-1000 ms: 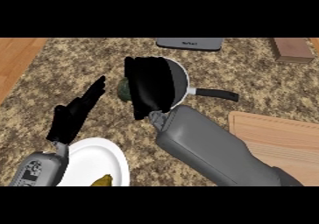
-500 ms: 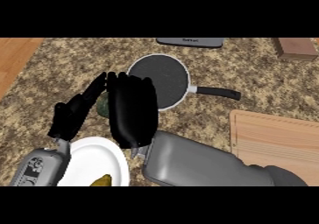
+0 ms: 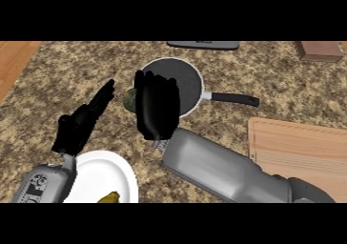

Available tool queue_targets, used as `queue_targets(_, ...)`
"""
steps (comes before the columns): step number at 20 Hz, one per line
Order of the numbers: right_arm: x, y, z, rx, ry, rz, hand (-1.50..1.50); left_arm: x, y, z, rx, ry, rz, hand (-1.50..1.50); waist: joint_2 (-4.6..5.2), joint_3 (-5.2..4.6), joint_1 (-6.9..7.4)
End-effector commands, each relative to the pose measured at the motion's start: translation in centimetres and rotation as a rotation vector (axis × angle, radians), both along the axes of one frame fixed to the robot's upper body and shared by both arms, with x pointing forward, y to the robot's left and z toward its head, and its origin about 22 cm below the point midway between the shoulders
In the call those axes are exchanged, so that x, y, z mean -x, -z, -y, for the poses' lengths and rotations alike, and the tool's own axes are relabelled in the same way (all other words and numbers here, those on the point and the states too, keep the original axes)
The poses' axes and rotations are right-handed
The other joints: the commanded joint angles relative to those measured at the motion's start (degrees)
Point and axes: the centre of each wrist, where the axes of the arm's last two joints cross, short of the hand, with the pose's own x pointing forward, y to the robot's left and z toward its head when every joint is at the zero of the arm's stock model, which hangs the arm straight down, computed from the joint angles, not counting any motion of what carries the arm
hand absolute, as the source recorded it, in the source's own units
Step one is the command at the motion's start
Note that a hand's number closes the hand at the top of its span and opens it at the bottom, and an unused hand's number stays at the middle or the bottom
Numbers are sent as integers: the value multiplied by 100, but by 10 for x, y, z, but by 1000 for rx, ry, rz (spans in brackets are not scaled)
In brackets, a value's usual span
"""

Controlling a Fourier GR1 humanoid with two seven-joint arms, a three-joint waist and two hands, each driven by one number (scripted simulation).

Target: Pick the squash from the cutting board and place it in the pan

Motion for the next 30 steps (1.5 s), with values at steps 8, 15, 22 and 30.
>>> queue_targets(8,-54,41,30,-115,170,27,150,8,2,-14,16,4,-8,0,43,4,-9)
queue_targets(15,-81,50,52,-115,179,12,150,-5,-8,-1,2,-1,10,0,65,9,-43)
queue_targets(22,-97,62,76,-153,387,-289,-150,1,-3,2,6,12,25,0,137,7,119)
queue_targets(30,-111,53,88,-294,264,-247,-150,4,-9,1,-8,34,37,0,178,22,206)
